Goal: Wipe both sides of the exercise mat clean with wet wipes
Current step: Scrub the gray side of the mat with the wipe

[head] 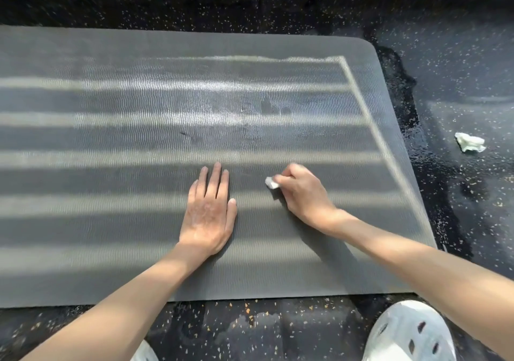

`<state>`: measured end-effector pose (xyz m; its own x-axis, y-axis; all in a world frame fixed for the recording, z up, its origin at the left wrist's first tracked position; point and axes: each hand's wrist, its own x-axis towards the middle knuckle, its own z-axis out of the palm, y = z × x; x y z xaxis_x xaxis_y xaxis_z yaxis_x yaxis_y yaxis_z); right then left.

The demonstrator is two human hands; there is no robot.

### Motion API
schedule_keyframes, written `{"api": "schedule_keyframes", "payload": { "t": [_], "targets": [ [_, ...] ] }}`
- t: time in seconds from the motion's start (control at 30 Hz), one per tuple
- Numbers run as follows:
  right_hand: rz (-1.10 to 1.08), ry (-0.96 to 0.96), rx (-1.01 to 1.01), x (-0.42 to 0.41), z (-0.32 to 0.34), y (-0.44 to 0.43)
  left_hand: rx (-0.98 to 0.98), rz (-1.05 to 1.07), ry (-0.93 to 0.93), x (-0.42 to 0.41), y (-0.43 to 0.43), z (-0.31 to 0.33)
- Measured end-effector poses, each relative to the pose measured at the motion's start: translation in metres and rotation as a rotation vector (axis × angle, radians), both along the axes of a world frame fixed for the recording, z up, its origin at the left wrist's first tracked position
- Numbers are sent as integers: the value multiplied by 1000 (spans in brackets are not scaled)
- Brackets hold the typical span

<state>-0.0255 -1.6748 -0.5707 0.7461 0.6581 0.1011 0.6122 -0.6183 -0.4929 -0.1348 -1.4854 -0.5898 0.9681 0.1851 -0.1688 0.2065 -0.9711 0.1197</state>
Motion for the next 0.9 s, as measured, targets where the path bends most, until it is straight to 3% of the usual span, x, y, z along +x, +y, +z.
{"api": "schedule_keyframes", "payload": {
  "t": [0.07, 0.2, 0.4, 0.57, 0.77, 0.8, 0.9],
  "targets": [
    [52, -38, -1, -11, 0, 4, -10, -6, -7, 0, 0, 1],
    [363, 34, -83, -37, 8, -12, -28, 0, -13, 1, -1, 5],
    [-54, -105, 12, 49, 2, 18, -67, -9, -76, 2, 3, 2],
    [330, -23, -93, 10, 12, 7, -101, 33, -116, 13, 7, 7],
    [-182, -136, -59, 96, 5, 52, -101, -81, -197, 26, 15, -2],
    [-153, -121, -42, 86, 3, 53, -121, -83, -220, 29, 17, -3],
    [205, -40, -43, 35, 7, 39, -142, -66, -270, 46, 24, 0]
  ]
}}
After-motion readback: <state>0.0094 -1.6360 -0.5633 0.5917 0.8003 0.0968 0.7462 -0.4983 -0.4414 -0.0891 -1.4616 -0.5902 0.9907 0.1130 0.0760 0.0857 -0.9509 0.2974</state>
